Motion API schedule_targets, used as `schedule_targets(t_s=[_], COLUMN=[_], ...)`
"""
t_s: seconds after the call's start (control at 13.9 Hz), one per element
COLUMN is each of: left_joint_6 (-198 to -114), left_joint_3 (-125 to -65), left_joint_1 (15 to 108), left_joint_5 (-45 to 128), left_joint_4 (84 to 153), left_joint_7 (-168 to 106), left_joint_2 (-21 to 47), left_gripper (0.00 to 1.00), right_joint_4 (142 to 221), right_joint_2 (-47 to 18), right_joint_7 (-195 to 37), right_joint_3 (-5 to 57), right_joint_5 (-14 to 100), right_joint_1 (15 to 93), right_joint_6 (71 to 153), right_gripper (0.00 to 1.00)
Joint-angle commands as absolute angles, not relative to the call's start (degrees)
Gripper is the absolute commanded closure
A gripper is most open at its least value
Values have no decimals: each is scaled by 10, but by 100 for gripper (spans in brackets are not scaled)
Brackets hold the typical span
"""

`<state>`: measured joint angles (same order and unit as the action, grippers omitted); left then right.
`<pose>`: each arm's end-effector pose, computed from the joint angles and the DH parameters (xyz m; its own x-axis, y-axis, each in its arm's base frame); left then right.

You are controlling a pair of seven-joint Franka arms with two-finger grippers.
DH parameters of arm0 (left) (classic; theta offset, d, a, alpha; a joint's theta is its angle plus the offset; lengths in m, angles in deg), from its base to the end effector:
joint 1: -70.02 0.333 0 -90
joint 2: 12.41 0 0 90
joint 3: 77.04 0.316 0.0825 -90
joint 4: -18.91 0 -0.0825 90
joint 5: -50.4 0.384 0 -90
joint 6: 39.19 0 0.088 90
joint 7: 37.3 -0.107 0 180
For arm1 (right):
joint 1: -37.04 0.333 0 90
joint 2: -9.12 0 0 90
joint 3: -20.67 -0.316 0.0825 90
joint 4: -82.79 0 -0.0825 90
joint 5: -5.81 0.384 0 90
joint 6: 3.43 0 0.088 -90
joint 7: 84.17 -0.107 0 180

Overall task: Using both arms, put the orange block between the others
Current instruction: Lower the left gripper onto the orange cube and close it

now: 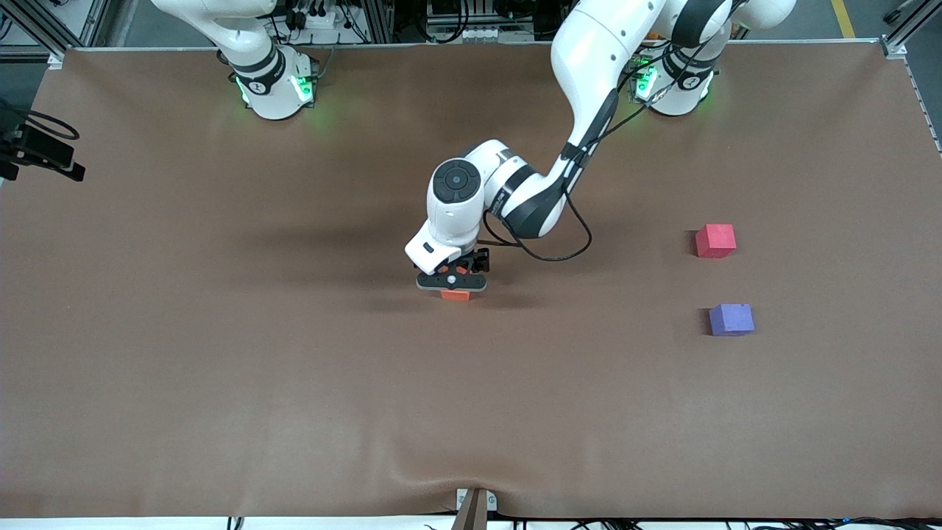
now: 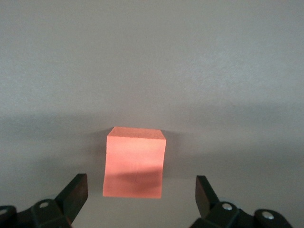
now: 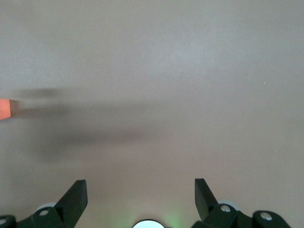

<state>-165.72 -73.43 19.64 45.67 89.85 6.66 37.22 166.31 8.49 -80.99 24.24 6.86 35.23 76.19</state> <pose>0.5126 -0.5686 0.2541 0.9979 -0.0254 0.0597 -0.0307 -0.9955 0.0898 0.5367 -0.0481 0.6557 0.9964 -0.0349 -0.0778 -0.0367 -0.9991 -0.0219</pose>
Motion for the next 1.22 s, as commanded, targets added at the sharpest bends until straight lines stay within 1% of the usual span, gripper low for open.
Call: schedule_targets(t_s=[0.0, 0.14, 0.93, 1.01, 1.15], left_joint_6=[-1658, -1669, -1687, -1687, -1687], left_joint_3=[-701, -699, -700, -700, -702], left_joint_1=[170, 169, 168, 168, 168], left_joint_5=[458, 459, 461, 462, 485], left_joint_4=[878, 879, 883, 883, 883], left_joint_7=[74, 72, 57, 50, 49], left_joint_2=[392, 406, 421, 425, 426], left_gripper=[0, 0, 0, 6, 40], right_joint_4=[1661, 1661, 1661, 1661, 1662], right_joint_2=[90, 90, 90, 90, 90], right_joint_7=[-801, -802, -801, -801, -801], right_joint_3=[232, 231, 232, 232, 232], right_joint_5=[60, 61, 60, 60, 59], right_joint_1=[341, 341, 341, 341, 341], right_joint_6=[757, 758, 758, 758, 758], right_gripper=[0, 0, 0, 0, 0])
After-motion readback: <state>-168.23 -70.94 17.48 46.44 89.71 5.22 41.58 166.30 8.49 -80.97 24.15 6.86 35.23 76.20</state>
